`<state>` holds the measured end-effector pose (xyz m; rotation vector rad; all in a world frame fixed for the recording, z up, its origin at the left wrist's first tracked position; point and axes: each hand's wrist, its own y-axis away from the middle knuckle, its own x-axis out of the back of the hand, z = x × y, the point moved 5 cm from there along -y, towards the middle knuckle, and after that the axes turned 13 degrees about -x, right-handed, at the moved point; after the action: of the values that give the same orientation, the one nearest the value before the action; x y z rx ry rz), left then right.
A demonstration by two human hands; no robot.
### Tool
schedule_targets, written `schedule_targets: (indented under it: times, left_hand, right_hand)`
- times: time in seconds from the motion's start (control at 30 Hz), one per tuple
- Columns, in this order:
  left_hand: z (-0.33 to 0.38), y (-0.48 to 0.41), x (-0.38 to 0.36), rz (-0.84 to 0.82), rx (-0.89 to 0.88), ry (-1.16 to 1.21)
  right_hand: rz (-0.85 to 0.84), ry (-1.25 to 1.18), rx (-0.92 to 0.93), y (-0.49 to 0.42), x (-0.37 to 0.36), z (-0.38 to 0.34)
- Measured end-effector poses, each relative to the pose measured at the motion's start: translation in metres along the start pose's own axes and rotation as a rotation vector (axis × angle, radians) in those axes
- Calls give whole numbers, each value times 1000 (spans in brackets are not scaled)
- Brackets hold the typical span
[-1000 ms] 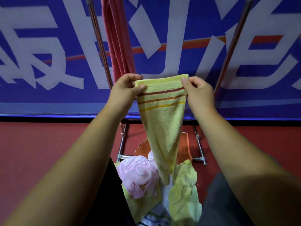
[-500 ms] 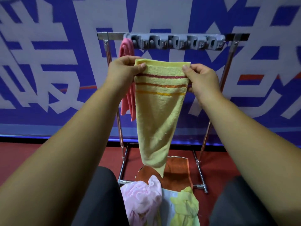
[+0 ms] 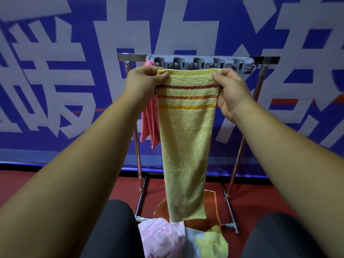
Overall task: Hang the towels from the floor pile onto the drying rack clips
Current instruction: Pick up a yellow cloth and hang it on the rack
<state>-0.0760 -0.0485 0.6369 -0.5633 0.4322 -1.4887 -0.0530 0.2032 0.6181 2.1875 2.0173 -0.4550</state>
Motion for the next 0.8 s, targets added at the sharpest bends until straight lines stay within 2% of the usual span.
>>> schedule_targets:
  times: [0.27,0.5,0.63,0.8]
  left_hand:
    - [-18,13,3,66,141,-24]
    - [-40,38,-8,169,333,-5]
    - [-49,52,-25,158,337,53]
    - [-49,64,-43,100,260,16]
  right_hand:
    - [123,137,-89,-4,6,25]
    - [198,-17,-319,-1,-5,62]
    - [210,-65,-383,4,-14,81]
    - [254,70,-304,6,-20,96]
